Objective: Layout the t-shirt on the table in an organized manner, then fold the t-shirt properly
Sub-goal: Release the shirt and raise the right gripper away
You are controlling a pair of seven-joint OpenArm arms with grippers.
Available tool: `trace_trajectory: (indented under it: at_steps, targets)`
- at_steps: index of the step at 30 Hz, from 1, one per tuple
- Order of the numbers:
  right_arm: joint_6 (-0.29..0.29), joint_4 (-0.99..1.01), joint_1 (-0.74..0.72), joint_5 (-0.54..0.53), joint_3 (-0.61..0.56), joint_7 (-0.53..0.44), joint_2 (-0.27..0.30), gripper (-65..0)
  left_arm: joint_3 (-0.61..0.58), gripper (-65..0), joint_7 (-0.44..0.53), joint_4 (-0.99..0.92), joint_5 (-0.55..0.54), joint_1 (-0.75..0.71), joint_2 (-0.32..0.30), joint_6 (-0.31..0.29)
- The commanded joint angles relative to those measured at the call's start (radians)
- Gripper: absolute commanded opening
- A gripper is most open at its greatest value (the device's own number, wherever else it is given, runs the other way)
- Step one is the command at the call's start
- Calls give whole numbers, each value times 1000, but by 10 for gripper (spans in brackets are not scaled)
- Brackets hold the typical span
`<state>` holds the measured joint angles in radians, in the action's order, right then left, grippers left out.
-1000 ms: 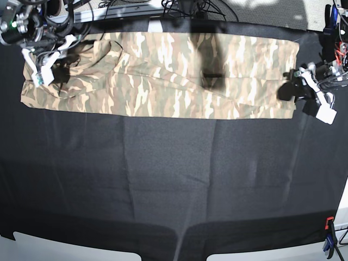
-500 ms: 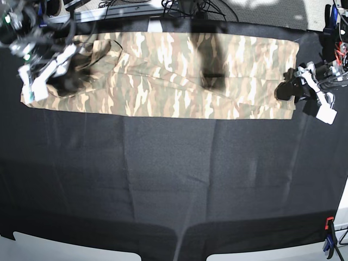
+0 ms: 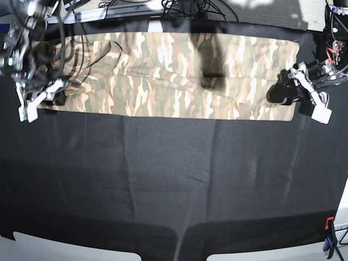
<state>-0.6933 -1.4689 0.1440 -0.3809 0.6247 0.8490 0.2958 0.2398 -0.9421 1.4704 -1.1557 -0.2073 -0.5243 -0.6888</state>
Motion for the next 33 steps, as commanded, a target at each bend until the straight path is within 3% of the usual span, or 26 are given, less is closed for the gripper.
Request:
trace_trajectory:
  at_steps: [1, 4, 8, 10, 19, 25, 30, 33]
  targets:
    - [-5, 15, -11, -7, 6, -3, 18, -488, 10, -443, 6, 16, -23, 8, -17, -9]
    - [-5, 79, -11, 6, 6, -5, 18, -488, 10, -443, -24, 16, -23, 8, -17, -9]
    - [-5, 95, -12, 71, 6, -76, 29, -488, 10, -443, -26, 16, -23, 8, -17, -9]
    - [23, 95, -17, 66, 6, -72, 47, -488, 10, -443, -26, 16, -23, 8, -17, -9]
    - [-5, 14, -16, -287, 28, 94, 154, -488, 10, -443, -23, 16, -24, 8, -31, -9]
    - [-5, -135, -17, -517, 165, 234, 186, -488, 10, -441, -22, 16, 8, 13, -44, -9]
    - [-5, -264, -16, -591, 298, 288, 185, -487, 10, -283, -38, 16, 108, 13, -44, -9]
    - [-5, -307, -16, -592, 358, 288, 186, -487, 10, -221, -64, 16, 119, 13, -44, 57]
